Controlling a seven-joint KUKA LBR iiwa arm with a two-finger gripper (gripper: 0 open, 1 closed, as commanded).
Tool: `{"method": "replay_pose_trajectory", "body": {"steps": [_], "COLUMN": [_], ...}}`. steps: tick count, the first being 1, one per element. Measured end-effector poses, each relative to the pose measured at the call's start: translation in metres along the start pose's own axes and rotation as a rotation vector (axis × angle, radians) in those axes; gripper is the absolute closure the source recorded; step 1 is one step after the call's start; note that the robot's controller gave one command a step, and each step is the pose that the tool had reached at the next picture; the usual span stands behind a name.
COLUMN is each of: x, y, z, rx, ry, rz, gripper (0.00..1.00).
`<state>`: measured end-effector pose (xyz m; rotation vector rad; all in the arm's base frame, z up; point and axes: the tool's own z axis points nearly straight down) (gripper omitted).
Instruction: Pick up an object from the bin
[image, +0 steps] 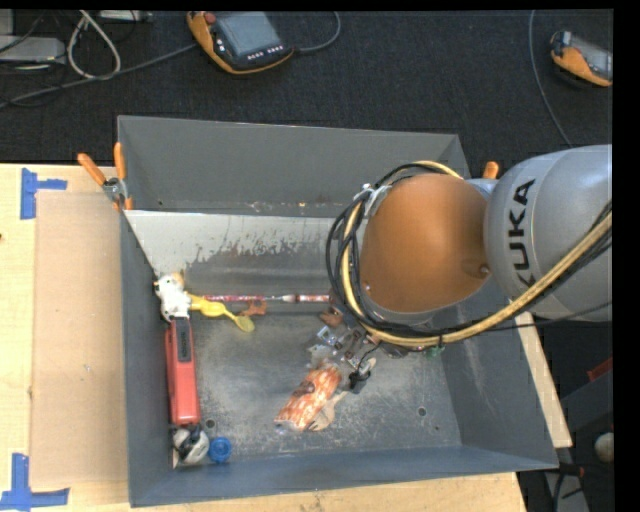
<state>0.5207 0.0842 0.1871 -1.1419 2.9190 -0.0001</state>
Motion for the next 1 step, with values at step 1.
{"method": "replay_pose_trajectory", "body": {"steps": [1], "x": [-0.0076], "y": [-0.0059], "z": [-0.0550], "rx": [-0.004], "ry": [0.004], "rz": [-0.012], "gripper": [1.00]}}
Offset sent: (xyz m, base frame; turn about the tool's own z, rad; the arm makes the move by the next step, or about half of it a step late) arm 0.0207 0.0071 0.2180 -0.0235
